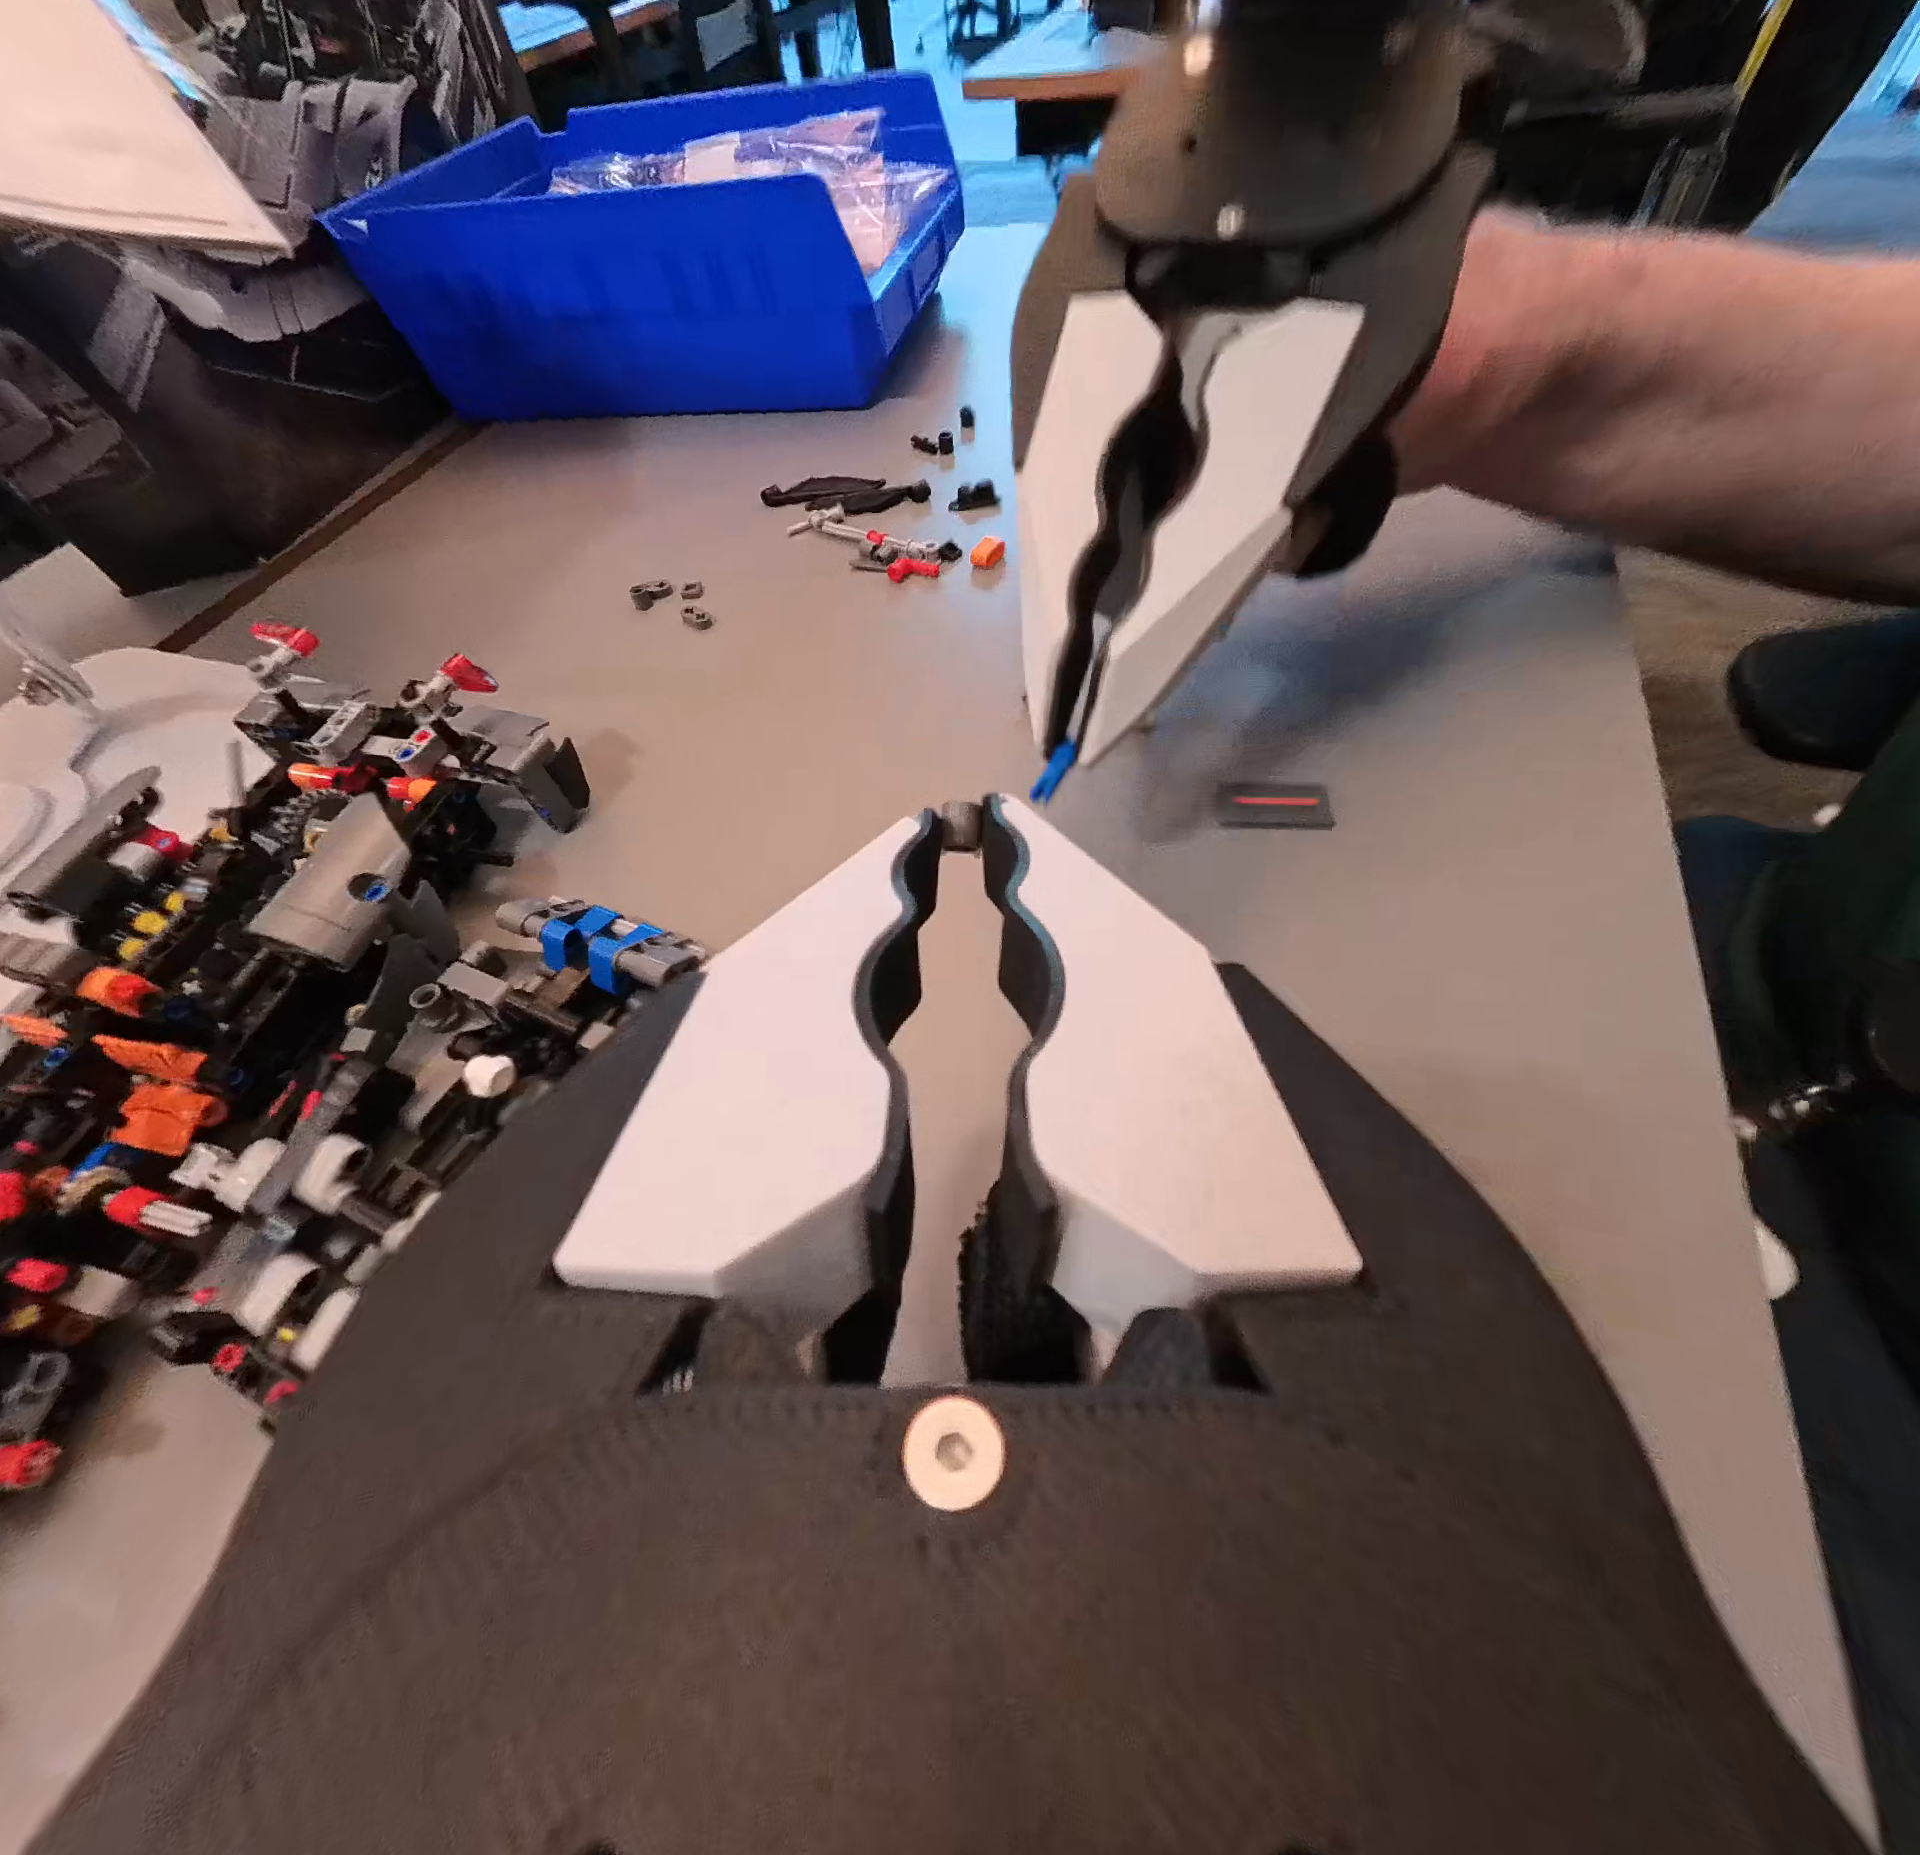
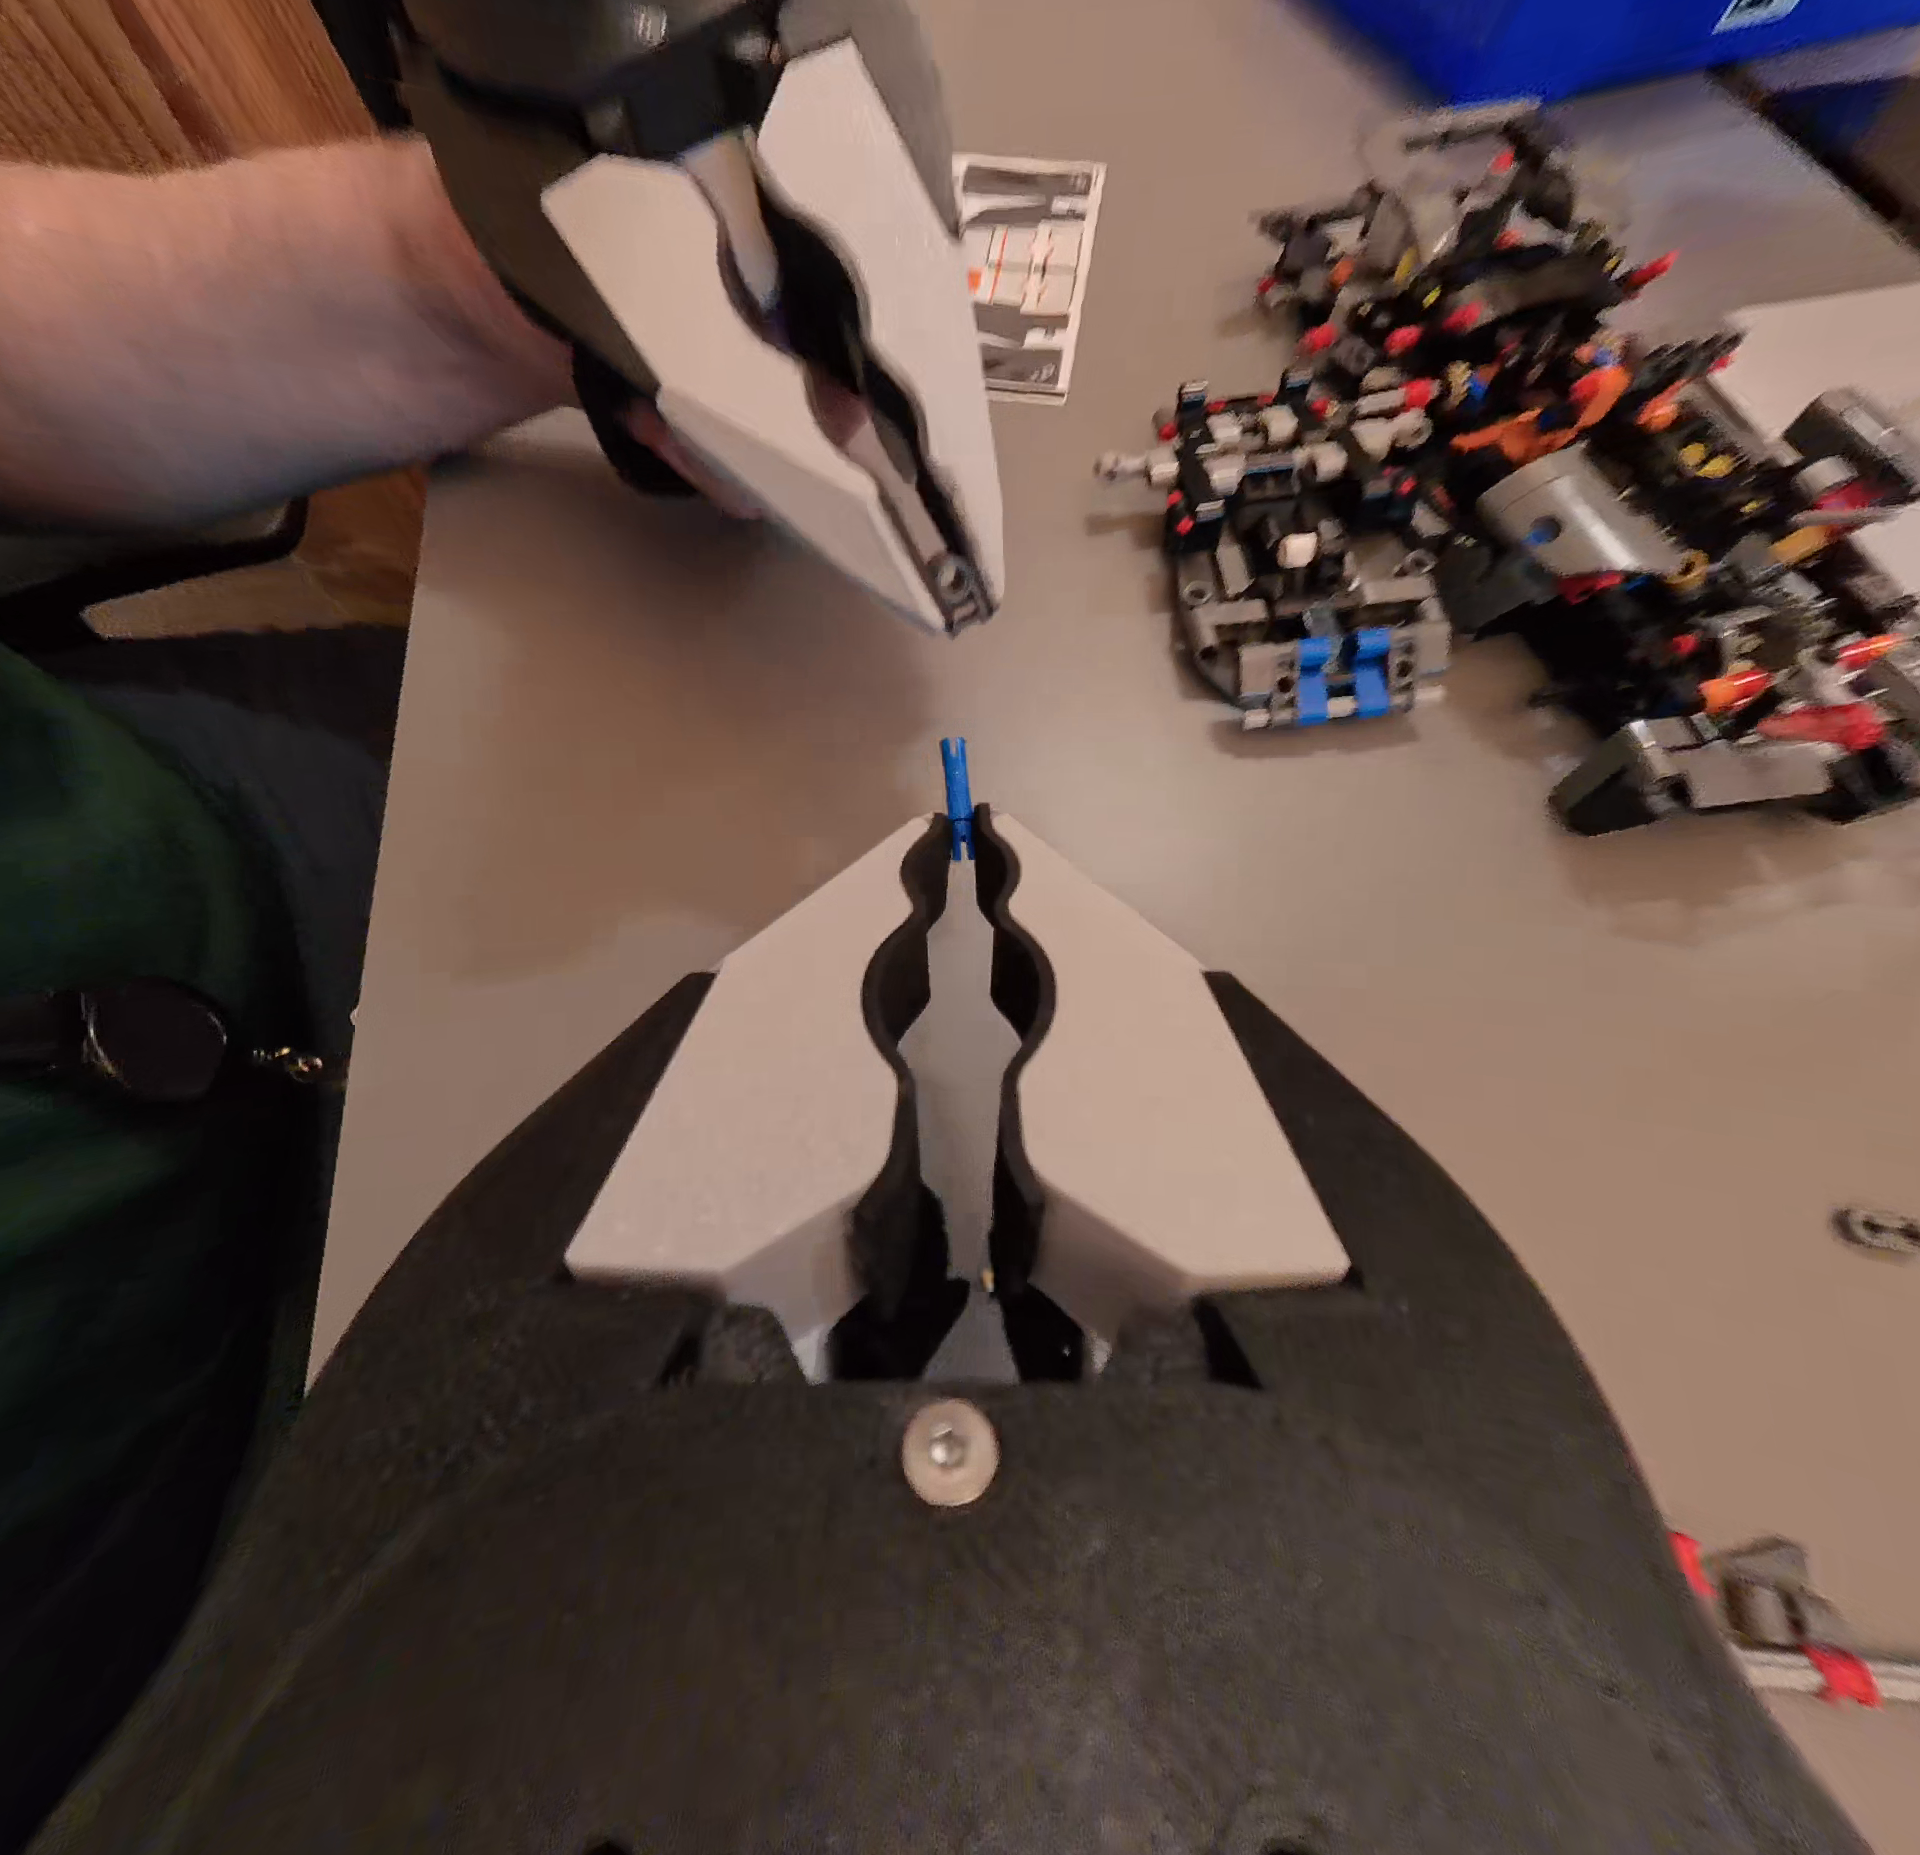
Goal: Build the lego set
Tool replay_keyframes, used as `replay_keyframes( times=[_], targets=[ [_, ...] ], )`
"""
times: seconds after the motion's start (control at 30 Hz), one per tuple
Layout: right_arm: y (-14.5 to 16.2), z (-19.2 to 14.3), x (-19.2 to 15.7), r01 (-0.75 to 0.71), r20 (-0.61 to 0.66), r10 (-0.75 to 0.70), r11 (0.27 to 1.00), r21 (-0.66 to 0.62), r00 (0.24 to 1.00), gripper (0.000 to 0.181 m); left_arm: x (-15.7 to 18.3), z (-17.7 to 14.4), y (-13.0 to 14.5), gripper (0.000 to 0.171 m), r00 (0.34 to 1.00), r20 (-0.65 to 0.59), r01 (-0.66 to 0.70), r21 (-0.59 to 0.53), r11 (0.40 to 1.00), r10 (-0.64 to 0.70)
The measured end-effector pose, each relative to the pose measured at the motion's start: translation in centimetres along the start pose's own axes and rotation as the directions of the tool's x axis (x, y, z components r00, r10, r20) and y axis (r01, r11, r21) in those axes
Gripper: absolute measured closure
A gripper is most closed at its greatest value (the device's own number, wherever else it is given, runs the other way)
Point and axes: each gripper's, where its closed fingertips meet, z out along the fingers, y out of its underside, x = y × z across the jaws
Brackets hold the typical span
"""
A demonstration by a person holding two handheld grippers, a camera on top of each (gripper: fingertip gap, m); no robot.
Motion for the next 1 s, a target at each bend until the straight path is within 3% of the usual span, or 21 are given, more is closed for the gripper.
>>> replay_keyframes(
  times=[0.17, 0.27, 1.0],
  targets=[
    [-1.0, -0.5, 0.5, 0.011, -0.001, -0.011, 1.0, 0.026, 1.0, 0.18, -0.1, 0.9, 0.9, 0.166, 0.965, 0.071, -0.236, -0.177, 0.955, 0.251],
    [-0.8, -0.1, 0.5, 0.019, 0.004, -0.019, 1.0, 0.015, 1.0, 0.18, 0.2, 1.5, 1.1, 0.166, 0.941, 0.065, -0.309, -0.234, 0.922, 0.332],
    [0.8, 0.7, 1.6, 0.002, 0.011, -0.002, 1.0, 0.02, 1.0, 0.179, -0.1, 3.3, 2.1, 0.166, 0.913, 0.054, -0.37, -0.313, 0.875, 0.405]
  ],
)
